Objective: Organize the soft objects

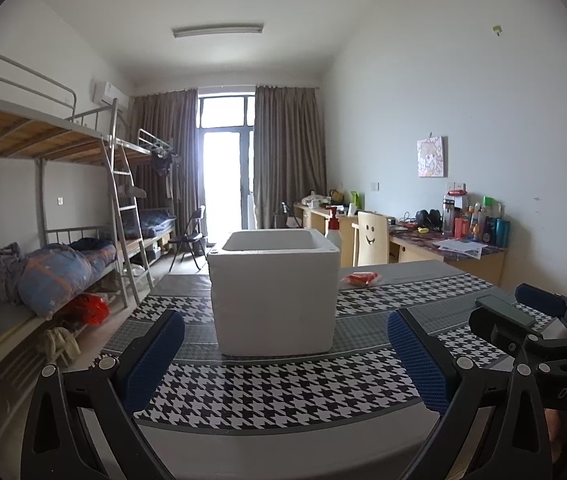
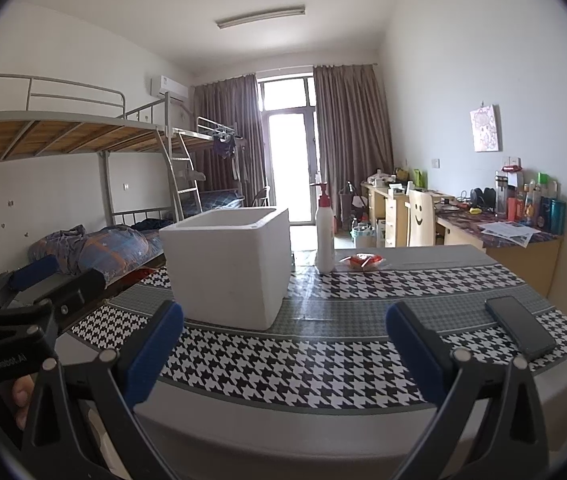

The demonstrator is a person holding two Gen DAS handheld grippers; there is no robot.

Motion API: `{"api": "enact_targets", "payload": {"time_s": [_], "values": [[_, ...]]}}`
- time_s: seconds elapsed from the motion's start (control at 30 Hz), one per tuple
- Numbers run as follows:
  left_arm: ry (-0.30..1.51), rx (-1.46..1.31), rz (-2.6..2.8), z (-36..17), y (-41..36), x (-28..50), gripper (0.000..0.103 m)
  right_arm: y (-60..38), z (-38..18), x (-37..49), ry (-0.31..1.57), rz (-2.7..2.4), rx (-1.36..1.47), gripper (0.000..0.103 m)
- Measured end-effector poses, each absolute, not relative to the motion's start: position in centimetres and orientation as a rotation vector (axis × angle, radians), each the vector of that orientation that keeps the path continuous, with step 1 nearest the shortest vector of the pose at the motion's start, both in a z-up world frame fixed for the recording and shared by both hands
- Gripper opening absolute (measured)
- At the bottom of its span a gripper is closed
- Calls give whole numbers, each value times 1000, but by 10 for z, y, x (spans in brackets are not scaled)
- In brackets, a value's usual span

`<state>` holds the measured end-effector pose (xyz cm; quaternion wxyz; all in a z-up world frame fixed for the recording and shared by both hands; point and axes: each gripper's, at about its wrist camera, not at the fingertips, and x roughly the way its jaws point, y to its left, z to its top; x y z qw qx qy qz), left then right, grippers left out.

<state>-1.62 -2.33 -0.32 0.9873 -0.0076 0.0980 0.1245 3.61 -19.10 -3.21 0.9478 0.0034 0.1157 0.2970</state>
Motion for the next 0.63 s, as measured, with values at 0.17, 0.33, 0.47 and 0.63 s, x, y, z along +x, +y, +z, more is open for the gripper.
{"api": "enact_targets", "payload": {"time_s": [0.17, 0.33, 0.47, 0.63], "values": [[196, -15, 248, -3, -25, -16, 102, -191, -31, 36, 230, 602, 2, 102], [197, -11, 246, -3, -25, -16, 102, -190, -32, 36, 235, 600, -3, 102], [198, -12, 243, -2, -25, -16, 102, -189, -31, 35, 235, 603, -6, 102], [189, -31, 249, 0, -23, -17, 102, -189, -32, 36, 241, 601, -3, 102]]}}
